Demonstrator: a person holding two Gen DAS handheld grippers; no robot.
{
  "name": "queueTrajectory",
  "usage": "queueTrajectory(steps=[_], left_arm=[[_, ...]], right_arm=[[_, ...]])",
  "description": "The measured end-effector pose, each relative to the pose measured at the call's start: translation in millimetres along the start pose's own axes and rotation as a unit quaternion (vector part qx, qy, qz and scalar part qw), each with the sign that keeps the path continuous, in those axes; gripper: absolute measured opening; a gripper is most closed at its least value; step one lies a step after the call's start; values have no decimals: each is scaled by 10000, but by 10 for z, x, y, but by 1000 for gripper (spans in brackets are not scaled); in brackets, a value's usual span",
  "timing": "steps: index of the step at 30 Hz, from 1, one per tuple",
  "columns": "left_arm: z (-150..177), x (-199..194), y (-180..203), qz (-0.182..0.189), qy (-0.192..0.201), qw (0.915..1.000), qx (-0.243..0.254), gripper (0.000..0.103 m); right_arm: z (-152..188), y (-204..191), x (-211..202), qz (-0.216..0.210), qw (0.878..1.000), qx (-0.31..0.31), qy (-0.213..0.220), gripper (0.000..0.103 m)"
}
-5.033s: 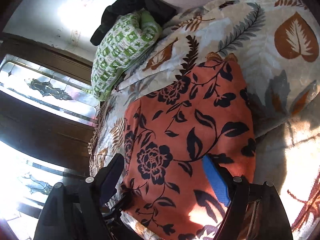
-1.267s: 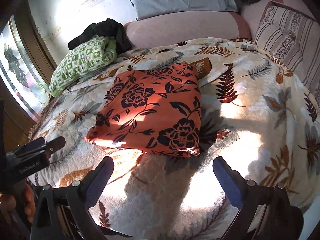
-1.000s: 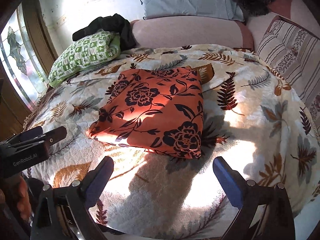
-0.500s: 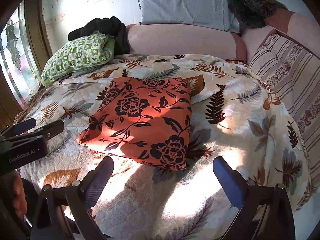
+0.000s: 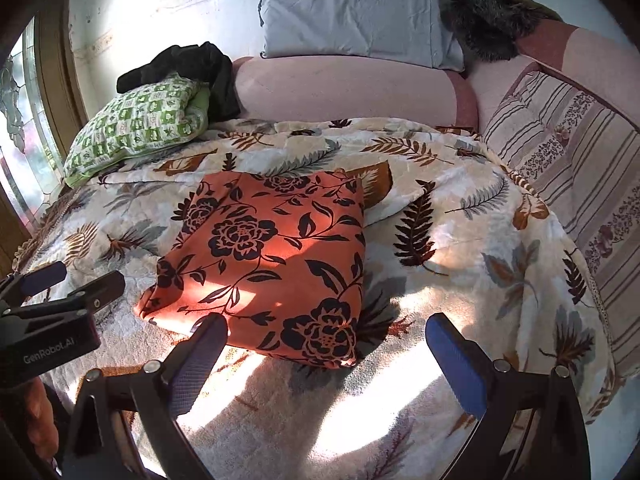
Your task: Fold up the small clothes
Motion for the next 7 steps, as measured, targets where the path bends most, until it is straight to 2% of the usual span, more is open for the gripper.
queueTrajectory(steps=[7], left_arm=[[-63, 78, 120, 153, 20, 9997, 211, 94]], right_arm=[[-14, -24, 64, 49, 10000, -18, -27, 101]])
Point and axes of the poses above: each gripper's, at about its wrist camera, not at the fingertips, and x roughly the way its jaws point, y to its right, z to its underside, the point moved 10 cm from there along x, roughly the way its jaws point, and after that the axes turned 7 degrees about z, right-handed, at the moved point
